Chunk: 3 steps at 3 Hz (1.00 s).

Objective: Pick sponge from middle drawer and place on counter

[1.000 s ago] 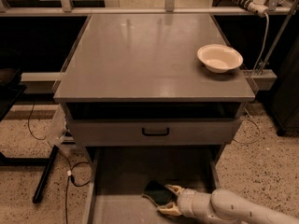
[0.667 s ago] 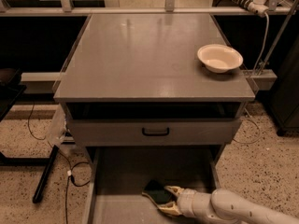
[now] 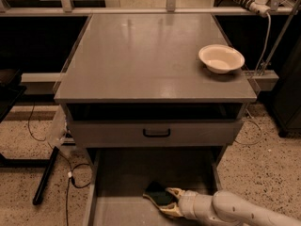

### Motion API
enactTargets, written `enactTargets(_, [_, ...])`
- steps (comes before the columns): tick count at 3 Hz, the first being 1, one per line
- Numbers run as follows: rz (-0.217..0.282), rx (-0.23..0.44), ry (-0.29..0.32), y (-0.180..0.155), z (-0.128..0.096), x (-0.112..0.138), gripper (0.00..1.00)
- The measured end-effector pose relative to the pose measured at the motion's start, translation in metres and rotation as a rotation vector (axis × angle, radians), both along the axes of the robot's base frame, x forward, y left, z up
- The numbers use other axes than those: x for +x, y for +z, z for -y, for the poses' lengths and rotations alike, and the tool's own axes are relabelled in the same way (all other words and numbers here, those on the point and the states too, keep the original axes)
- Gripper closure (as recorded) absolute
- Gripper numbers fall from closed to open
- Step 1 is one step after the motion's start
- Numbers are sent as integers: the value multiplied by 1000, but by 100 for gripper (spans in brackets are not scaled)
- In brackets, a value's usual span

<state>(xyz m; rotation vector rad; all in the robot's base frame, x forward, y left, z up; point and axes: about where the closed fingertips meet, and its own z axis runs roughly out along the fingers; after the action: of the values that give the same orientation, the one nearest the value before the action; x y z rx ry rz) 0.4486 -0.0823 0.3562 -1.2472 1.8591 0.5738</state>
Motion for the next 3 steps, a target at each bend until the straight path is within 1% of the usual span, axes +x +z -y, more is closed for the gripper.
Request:
enactTargets(1, [-15, 14, -15, 12, 9, -8, 100])
enactTargets(2, [15, 35, -14, 51, 17, -10, 100])
enactTargets(3, [76, 41, 7, 112, 24, -9, 100])
